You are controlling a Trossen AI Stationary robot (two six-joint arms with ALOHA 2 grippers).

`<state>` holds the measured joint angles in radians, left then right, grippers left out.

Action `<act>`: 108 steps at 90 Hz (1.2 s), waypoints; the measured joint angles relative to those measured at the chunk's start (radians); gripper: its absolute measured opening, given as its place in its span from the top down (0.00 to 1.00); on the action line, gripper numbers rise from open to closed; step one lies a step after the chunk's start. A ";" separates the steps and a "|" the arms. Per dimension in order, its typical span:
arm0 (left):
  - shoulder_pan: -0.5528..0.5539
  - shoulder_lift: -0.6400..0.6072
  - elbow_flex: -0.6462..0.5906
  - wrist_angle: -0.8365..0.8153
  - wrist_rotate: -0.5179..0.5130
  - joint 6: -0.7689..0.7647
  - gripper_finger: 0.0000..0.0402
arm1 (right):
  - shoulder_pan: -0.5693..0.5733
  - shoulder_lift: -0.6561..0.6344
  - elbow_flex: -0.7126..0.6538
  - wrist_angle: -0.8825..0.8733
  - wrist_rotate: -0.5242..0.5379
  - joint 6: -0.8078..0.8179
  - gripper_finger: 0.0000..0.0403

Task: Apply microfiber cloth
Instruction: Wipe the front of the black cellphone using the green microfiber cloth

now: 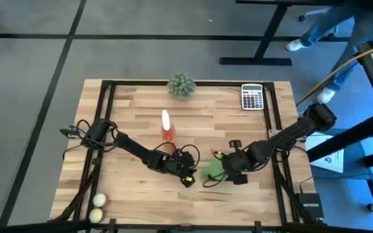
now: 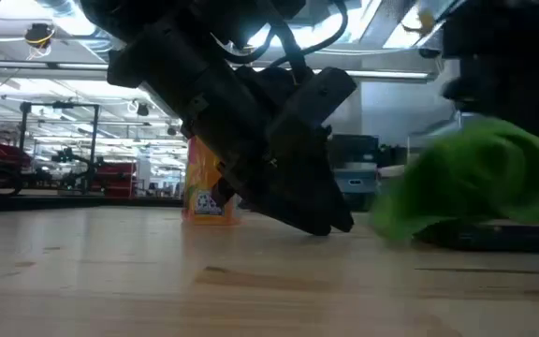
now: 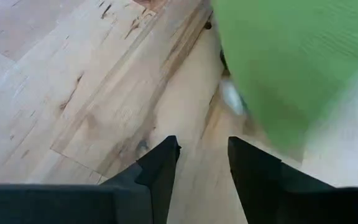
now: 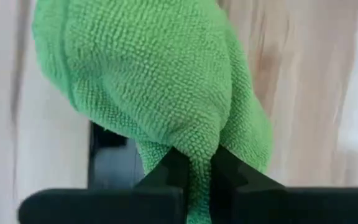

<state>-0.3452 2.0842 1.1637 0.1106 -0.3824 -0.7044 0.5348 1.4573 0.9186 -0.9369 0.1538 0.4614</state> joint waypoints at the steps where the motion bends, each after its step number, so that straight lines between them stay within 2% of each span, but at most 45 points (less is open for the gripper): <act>1: 0.000 0.000 0.000 0.000 0.000 0.000 0.67 | 0.006 -0.003 -0.001 -0.015 0.000 0.012 0.98; 20: -0.002 0.000 0.000 0.008 0.002 0.005 0.67 | 0.148 -0.065 -0.026 -0.168 0.012 0.242 0.98; 43: -0.005 0.002 -0.002 0.050 0.009 0.024 0.67 | 0.319 -0.079 -0.208 -0.014 0.007 0.504 0.98; 51: -0.008 0.002 -0.002 0.051 0.010 0.024 0.67 | 0.360 -0.079 -0.267 -0.003 -0.035 0.642 0.98; 67: -0.006 0.002 -0.002 0.055 0.013 0.028 0.67 | 0.388 -0.079 -0.281 -0.138 -0.122 0.937 0.93; 71: -0.006 0.002 -0.002 0.055 0.016 0.028 0.67 | 0.388 -0.079 -0.271 -0.190 -0.143 0.945 0.90; 86: -0.006 0.002 -0.001 0.059 0.021 0.026 0.67 | 0.389 -0.085 -0.217 -0.203 -0.147 0.901 0.78; 95: -0.007 0.002 -0.001 0.058 0.022 0.025 0.67 | 0.389 -0.085 -0.185 -0.200 -0.138 0.849 0.74; 108: -0.007 0.002 0.000 0.059 0.033 0.024 0.67 | 0.388 -0.085 -0.167 -0.223 -0.122 0.877 0.68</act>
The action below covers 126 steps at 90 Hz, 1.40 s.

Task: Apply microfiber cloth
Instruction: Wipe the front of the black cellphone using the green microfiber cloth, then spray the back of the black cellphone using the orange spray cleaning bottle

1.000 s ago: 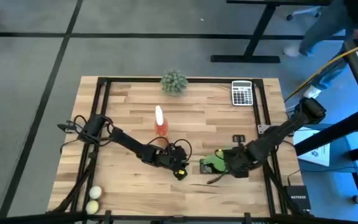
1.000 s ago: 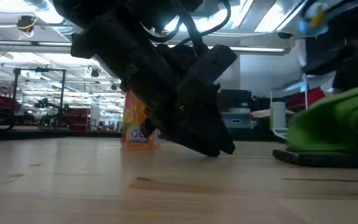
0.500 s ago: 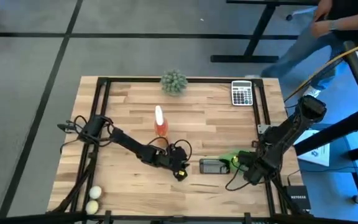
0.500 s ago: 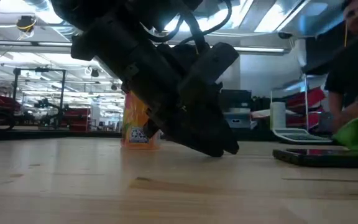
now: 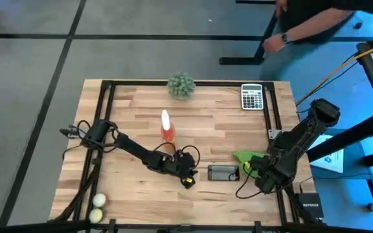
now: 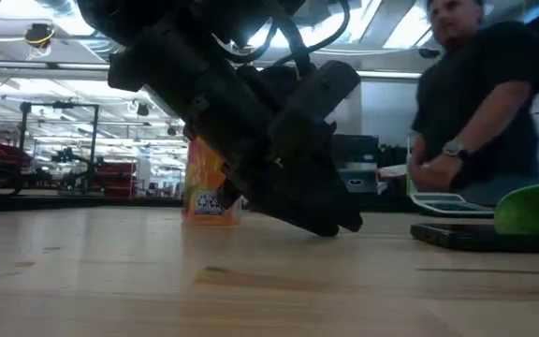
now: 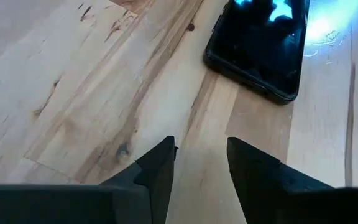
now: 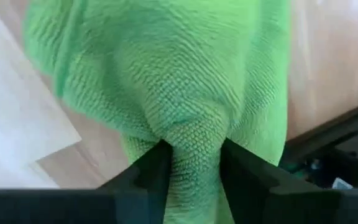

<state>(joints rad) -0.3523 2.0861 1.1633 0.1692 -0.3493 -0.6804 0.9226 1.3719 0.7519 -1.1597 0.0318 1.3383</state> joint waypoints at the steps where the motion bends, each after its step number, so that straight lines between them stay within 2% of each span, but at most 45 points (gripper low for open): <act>1: 0.000 0.000 0.000 0.000 0.002 0.000 0.67 | 0.000 -0.001 0.002 -0.004 -0.001 0.003 0.67; 16: 0.000 0.000 0.001 0.001 0.010 -0.004 0.67 | 0.000 -0.036 0.046 -0.083 -0.076 0.039 0.54; 30: 0.000 0.000 0.001 0.004 0.012 -0.004 0.67 | 0.000 -0.091 0.119 -0.143 -0.101 0.052 0.40; 36: 0.000 0.000 0.001 0.007 0.013 -0.003 0.67 | 0.000 -0.110 0.161 -0.113 -0.054 0.054 0.35; 42: 0.000 0.000 0.001 0.012 0.014 -0.001 0.67 | 0.000 -0.123 0.180 0.004 0.093 0.067 0.32; 47: 0.000 0.000 0.001 0.019 0.016 -0.001 0.67 | -0.001 -0.130 0.167 0.161 0.242 0.067 0.32; 51: 0.000 0.000 0.001 0.027 0.021 -0.001 0.67 | -0.012 -0.129 0.136 0.293 0.308 0.060 0.31; 62: -0.002 0.000 0.001 0.031 0.025 0.004 0.67 | -0.046 -0.093 -0.009 0.592 0.315 0.050 0.31; 70: -0.002 0.000 0.001 0.031 0.025 0.006 0.67 | -0.049 -0.076 -0.104 0.721 0.319 0.123 0.31; 82: -0.002 0.000 0.001 0.035 0.023 0.007 0.67 | -0.052 -0.077 -0.208 0.741 0.333 0.298 0.31; 88: -0.001 0.000 0.001 0.038 0.021 0.007 0.67 | -0.053 -0.078 -0.243 0.756 0.302 0.359 0.31; 94: -0.001 0.000 0.001 0.049 0.021 0.017 0.67 | -0.053 -0.071 -0.273 0.787 0.273 0.385 0.31; 115: 0.021 0.005 0.001 0.065 0.016 0.053 0.67 | -0.053 -0.067 -0.322 0.887 0.362 0.423 0.31; 126: 0.026 0.032 0.003 0.082 0.027 0.033 0.67 | -0.059 -0.044 -0.322 0.919 0.372 0.417 0.31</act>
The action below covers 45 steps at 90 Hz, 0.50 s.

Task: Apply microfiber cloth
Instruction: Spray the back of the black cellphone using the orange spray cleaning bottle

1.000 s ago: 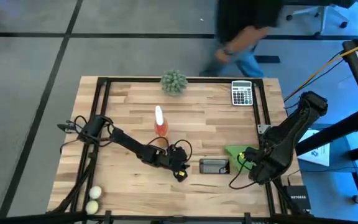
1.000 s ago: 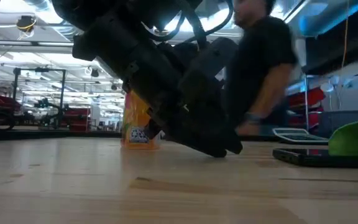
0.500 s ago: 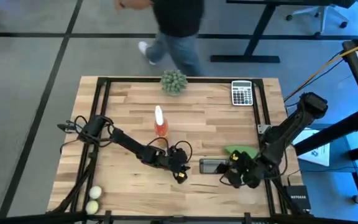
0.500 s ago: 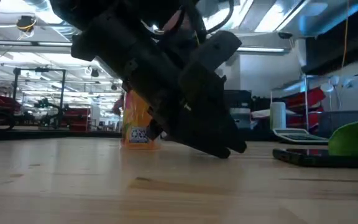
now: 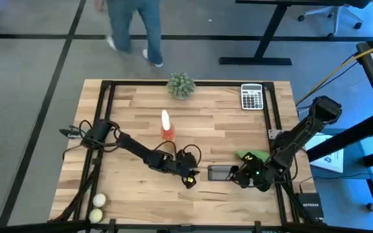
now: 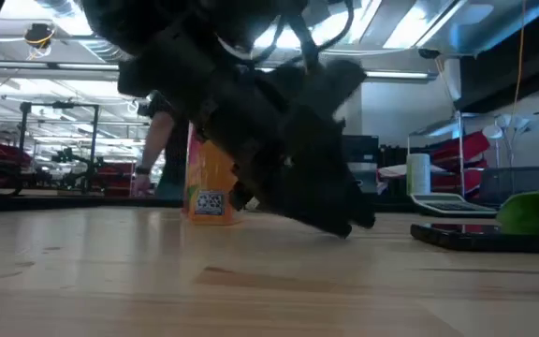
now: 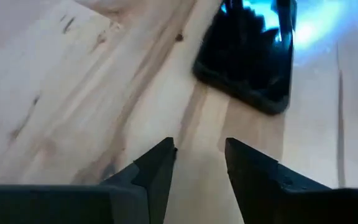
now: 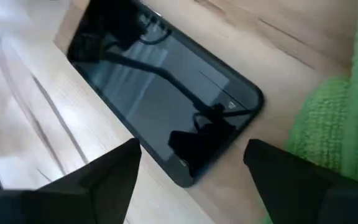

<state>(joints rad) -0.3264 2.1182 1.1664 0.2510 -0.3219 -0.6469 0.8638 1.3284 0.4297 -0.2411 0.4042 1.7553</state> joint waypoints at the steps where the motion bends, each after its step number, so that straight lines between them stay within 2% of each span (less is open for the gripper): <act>1: 0.000 0.003 0.000 0.004 0.003 -0.001 0.67 | -0.001 0.003 0.000 0.004 0.001 -0.001 0.31; 24: 0.000 0.048 0.000 0.135 0.016 0.005 0.67 | -0.018 0.084 0.000 0.166 0.059 -0.002 0.31; 45: 0.001 0.049 -0.001 0.140 0.020 0.012 0.67 | -0.053 0.090 -0.003 0.226 0.065 -0.007 0.31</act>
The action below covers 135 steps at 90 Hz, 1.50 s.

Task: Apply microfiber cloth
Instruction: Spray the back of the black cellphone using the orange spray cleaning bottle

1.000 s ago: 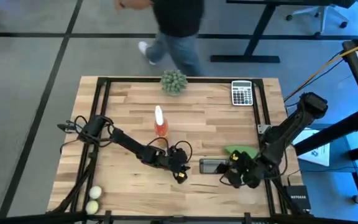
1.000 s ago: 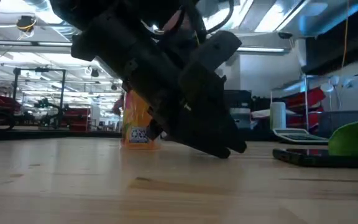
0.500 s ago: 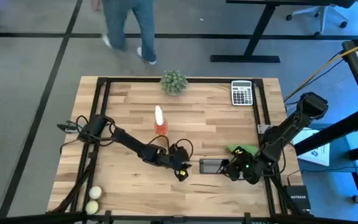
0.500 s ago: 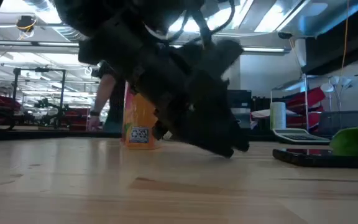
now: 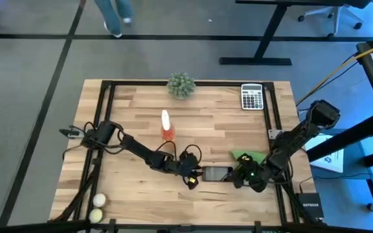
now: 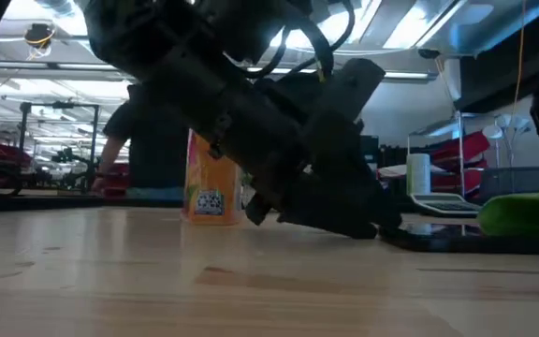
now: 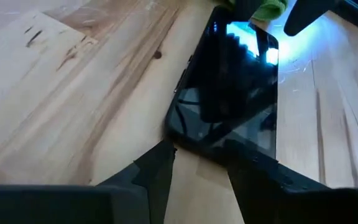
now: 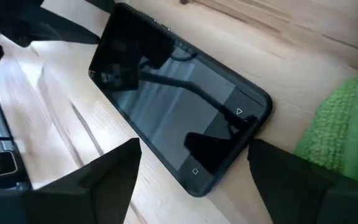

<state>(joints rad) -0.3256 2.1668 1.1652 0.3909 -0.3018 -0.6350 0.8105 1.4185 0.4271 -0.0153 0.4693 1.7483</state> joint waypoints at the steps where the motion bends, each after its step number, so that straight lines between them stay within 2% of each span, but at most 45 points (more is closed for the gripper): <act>1: 0.000 0.000 0.000 0.001 0.000 0.000 0.67 | -0.001 0.000 0.000 0.003 0.000 -0.001 0.31; 29: 0.000 0.001 -0.002 0.007 -0.001 0.007 0.67 | -0.020 0.004 -0.003 0.071 0.012 -0.022 0.31; 50: 0.000 0.004 0.000 0.019 0.007 0.009 0.67 | -0.026 0.003 0.001 0.189 0.114 -0.078 0.32; 59: 0.000 0.004 0.000 0.018 0.007 0.009 0.67 | -0.031 0.003 0.002 0.188 0.122 -0.106 0.35; 76: 0.000 0.004 0.000 0.017 0.006 0.009 0.67 | -0.029 0.003 0.002 0.183 0.121 -0.163 0.53; 96: -0.001 -0.005 0.000 0.015 0.015 -0.002 0.67 | -0.028 -0.003 0.005 0.206 0.130 -0.303 0.88; 104: -0.002 -0.027 0.000 -0.001 0.057 0.005 0.67 | -0.024 -0.005 0.007 0.225 0.129 -0.406 0.97; 118: -0.006 -0.110 -0.004 -0.088 0.110 0.005 0.67 | -0.027 -0.001 0.047 0.183 0.140 -0.651 0.96; 128: -0.024 -0.189 -0.002 -0.179 0.118 -0.019 0.67 | -0.025 0.000 0.113 0.135 0.146 -0.924 0.98; 135: -0.044 -0.240 -0.001 -0.219 0.099 -0.050 0.67 | -0.026 0.000 0.175 0.045 0.192 -1.083 0.98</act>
<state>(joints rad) -0.3691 1.9266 1.1647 0.1721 -0.2028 -0.6846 0.7845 1.4185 0.6023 0.0294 0.6615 0.6655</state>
